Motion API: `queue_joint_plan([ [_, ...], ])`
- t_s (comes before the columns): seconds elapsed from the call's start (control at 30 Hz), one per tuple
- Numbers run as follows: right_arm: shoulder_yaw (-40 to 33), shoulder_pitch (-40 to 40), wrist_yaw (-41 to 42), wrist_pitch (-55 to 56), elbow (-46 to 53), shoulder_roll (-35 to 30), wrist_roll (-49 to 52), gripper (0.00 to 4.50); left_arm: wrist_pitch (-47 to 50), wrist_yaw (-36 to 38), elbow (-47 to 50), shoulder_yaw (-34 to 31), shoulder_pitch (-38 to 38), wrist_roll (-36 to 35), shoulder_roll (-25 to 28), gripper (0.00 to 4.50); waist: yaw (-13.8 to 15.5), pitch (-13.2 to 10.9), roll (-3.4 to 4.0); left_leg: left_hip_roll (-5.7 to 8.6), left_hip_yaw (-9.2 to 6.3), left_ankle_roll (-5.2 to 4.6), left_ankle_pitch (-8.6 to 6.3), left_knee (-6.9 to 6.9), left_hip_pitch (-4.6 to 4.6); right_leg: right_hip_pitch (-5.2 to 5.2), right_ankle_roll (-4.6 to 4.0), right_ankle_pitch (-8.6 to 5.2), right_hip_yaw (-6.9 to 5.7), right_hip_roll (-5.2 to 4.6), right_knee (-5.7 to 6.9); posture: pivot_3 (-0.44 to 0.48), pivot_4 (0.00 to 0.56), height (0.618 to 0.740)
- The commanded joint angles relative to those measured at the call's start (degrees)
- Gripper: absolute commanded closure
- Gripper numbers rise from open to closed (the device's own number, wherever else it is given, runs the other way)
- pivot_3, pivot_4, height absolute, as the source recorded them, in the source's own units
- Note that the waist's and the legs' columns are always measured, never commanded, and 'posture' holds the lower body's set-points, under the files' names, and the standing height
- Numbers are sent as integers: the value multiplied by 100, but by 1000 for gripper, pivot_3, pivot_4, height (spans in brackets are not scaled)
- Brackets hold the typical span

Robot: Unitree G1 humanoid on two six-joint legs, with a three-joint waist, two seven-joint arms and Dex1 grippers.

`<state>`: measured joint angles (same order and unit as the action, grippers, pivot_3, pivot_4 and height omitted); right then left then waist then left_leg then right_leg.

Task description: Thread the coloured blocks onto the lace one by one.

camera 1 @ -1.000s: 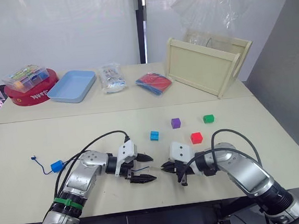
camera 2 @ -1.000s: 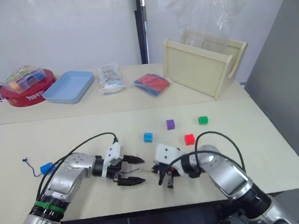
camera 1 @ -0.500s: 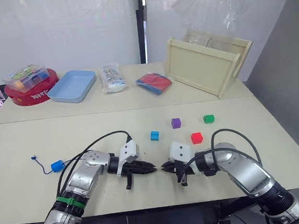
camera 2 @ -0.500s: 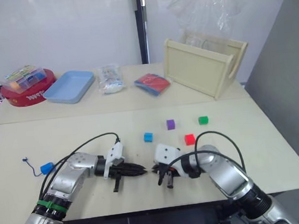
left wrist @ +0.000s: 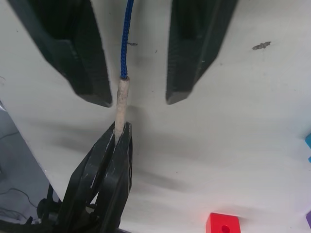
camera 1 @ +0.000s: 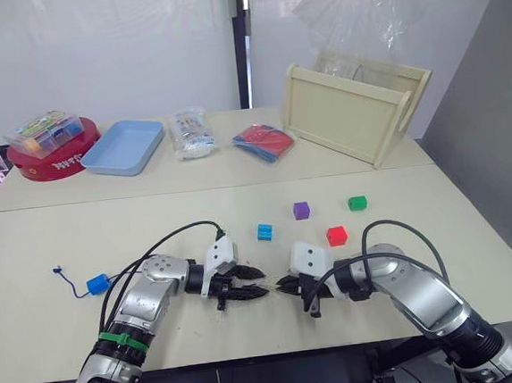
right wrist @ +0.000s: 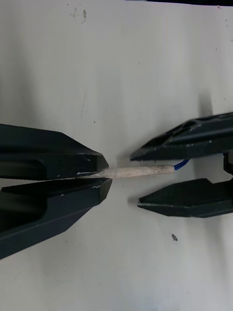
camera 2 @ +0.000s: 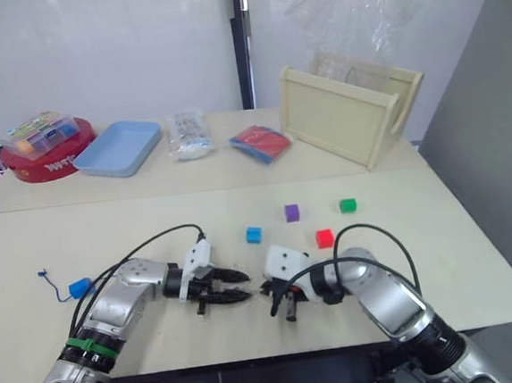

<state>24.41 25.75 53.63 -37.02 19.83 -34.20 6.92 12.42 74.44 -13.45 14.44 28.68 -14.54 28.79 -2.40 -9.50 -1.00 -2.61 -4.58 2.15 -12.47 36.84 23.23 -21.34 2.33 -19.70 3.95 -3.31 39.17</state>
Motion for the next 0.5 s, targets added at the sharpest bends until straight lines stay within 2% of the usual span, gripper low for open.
queue_joint_plan([
  [0.03,-61,50,-13,40,193,24,36,4500,-112,54,39,-13,102,50,28,1176,0,0,0,0,0,0,0,0,0,0,0,0,0,0,0,0,150,740],
  [0.07,-63,47,-16,39,198,23,36,4500,-100,64,43,-14,101,53,27,1176,1,0,0,0,0,0,0,0,0,0,0,0,0,0,0,0,150,740],
  [0.13,-68,39,-20,35,206,16,37,4500,-113,104,34,0,102,89,27,1565,0,0,0,0,0,0,0,0,0,0,0,0,0,0,0,0,150,740],
  [0.43,-87,37,-35,32,210,7,40,4500,-126,159,-40,-19,138,92,-38,4467,0,0,0,0,0,0,0,0,0,0,0,0,0,0,0,0,150,740],
  [0.5,-82,45,-37,32,201,6,39,4500,-127,154,-59,-33,158,94,-59,4467,1,0,0,0,0,0,0,0,0,0,0,0,0,0,0,0,150,740],
])
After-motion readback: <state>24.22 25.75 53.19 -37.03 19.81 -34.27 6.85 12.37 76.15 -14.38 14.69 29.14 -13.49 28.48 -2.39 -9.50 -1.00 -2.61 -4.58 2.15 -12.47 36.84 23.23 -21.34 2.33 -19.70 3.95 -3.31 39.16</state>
